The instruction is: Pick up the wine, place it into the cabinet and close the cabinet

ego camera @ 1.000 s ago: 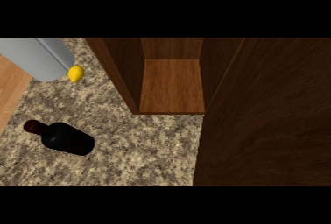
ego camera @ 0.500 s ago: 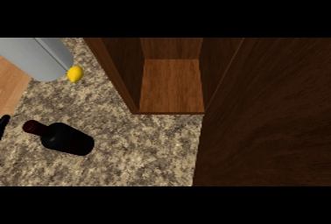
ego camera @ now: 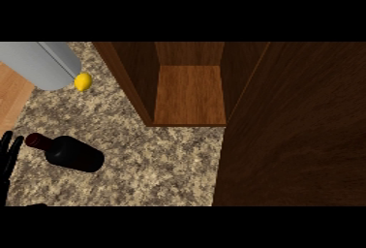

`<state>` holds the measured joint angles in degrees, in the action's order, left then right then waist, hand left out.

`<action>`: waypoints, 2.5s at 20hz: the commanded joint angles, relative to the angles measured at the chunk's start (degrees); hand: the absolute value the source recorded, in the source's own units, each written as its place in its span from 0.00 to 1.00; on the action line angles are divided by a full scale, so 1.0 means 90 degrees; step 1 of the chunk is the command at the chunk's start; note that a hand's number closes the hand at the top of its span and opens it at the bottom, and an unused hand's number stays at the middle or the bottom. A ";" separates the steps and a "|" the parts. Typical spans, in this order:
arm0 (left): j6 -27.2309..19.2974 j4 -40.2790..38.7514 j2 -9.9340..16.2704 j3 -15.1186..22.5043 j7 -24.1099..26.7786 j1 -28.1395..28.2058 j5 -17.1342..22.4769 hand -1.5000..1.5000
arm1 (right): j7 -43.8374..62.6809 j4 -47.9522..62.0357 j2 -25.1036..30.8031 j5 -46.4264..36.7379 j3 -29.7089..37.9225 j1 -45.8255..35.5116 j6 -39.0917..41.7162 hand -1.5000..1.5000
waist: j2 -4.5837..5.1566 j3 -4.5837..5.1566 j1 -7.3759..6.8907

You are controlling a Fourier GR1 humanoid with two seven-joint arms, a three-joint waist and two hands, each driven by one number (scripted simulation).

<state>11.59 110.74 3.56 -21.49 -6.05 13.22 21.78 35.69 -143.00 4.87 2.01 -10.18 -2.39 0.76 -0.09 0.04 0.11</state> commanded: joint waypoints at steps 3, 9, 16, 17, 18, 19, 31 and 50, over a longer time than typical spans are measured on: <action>0.0447 -0.1282 0.0209 -0.0313 0.0833 -0.0251 -0.0096 0.00 | 0.0113 -0.0369 0.0169 0.0699 0.0650 -0.0095 0.0174 0.00 | 0.0010 -0.0003 -0.0009; 0.0244 -0.1652 -0.0087 -0.0081 0.1132 -0.0384 -0.0393 0.00 | 0.0600 -0.1113 0.0060 0.0092 -0.0088 0.0235 -0.0013 0.00 | -0.0002 -0.0001 0.0020; 0.0671 -0.2963 0.0290 -0.0169 0.1872 -0.0871 -0.0586 0.00 | 0.0141 -0.0715 -0.0089 -0.0051 -0.0052 0.0109 -0.0078 0.00 | 0.0006 -0.0002 0.0031; 0.0560 -0.2332 -0.0112 0.0092 0.1826 -0.0279 -0.0744 0.00 | 0.0356 -0.0891 0.0179 0.0720 0.0583 0.0088 0.0118 0.00 | 0.0001 -0.0006 0.0008; 0.0618 -0.2843 0.0329 -0.0169 0.1738 -0.0931 -0.0535 0.00 | 0.0770 -0.1230 0.0114 0.0226 0.0102 0.0115 -0.0039 0.00 | -0.0001 -0.0001 0.0040; 0.0642 -0.2598 0.0171 0.0003 0.1554 -0.0712 -0.0513 0.00 | 0.0058 -0.0894 0.0211 0.0634 0.0503 0.0369 0.0302 0.00 | 0.0002 -0.0007 0.0025; 0.0610 -0.3861 0.0098 0.0121 0.2628 -0.1056 -0.0987 0.00 | 0.0330 -0.0984 0.0052 0.0125 -0.0022 0.0287 0.0032 0.00 | 0.0001 -0.0004 0.0024; 0.0871 -0.6010 0.0496 0.0105 0.3821 -0.1826 -0.1067 0.00 | 0.0541 -0.0984 0.0163 0.0343 0.0211 0.0089 0.0060 0.00 | 0.0004 -0.0003 0.0018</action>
<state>20.14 58.15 8.48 -21.09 27.00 -2.38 12.37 36.65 -142.94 4.96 1.94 -10.62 -3.58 0.60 -0.05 0.03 0.29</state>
